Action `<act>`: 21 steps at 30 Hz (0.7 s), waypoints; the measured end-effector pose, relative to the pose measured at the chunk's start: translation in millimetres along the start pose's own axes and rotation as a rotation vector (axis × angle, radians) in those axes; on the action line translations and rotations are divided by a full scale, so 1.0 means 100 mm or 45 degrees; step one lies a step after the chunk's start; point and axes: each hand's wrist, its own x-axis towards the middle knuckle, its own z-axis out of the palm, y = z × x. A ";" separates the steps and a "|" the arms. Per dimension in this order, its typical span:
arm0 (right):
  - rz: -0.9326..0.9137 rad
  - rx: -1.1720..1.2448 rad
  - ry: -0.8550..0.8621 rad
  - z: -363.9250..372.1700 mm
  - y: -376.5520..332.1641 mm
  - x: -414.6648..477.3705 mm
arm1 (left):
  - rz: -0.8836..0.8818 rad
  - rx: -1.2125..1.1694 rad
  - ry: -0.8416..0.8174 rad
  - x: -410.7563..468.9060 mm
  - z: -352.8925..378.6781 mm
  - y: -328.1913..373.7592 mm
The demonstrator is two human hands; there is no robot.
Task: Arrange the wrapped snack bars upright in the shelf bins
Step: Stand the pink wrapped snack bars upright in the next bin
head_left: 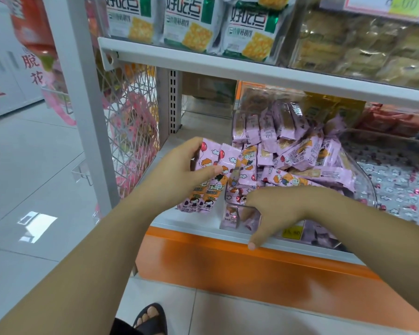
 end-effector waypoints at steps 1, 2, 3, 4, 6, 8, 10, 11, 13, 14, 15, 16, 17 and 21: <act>0.004 -0.011 0.021 0.01 0.01 -0.02 | 0.002 -0.001 0.018 0.00 0.00 0.02; 0.004 -0.019 0.042 0.02 0.02 -0.04 | 0.007 -0.004 0.033 0.00 0.00 0.05; 0.000 -0.024 0.063 0.03 0.03 -0.05 | 0.018 -0.011 0.055 0.00 0.00 0.06; -0.003 -0.028 0.083 0.03 0.02 -0.06 | 0.035 -0.032 0.072 0.01 0.01 0.08; -0.003 -0.018 0.100 0.05 0.02 -0.07 | 0.061 -0.067 0.109 0.01 0.01 0.11; 0.006 0.007 0.090 0.06 0.02 -0.08 | 0.074 -0.077 0.137 0.01 0.01 0.13; 0.034 -0.012 0.072 0.06 0.03 -0.10 | 0.097 -0.106 0.149 0.01 0.02 0.14; 0.054 -0.038 0.056 0.06 0.05 -0.09 | 0.096 -0.136 0.161 0.02 0.02 0.15; 0.090 -0.085 0.031 0.07 0.07 -0.08 | 0.109 -0.185 0.187 0.03 0.03 0.17; 0.103 -0.094 0.019 0.07 0.07 -0.06 | 0.121 -0.193 0.195 0.02 0.04 0.18; 0.111 -0.091 0.007 0.07 0.07 -0.04 | 0.127 -0.194 0.204 0.03 0.04 0.18; 0.111 -0.087 -0.001 0.08 0.07 -0.03 | 0.131 -0.191 0.211 0.03 0.04 0.19; 0.111 -0.079 -0.004 0.08 0.07 -0.03 | 0.133 -0.188 0.216 0.03 0.04 0.18; 0.071 -0.114 0.047 0.06 0.11 -0.07 | 0.140 -0.189 0.218 0.04 0.05 0.18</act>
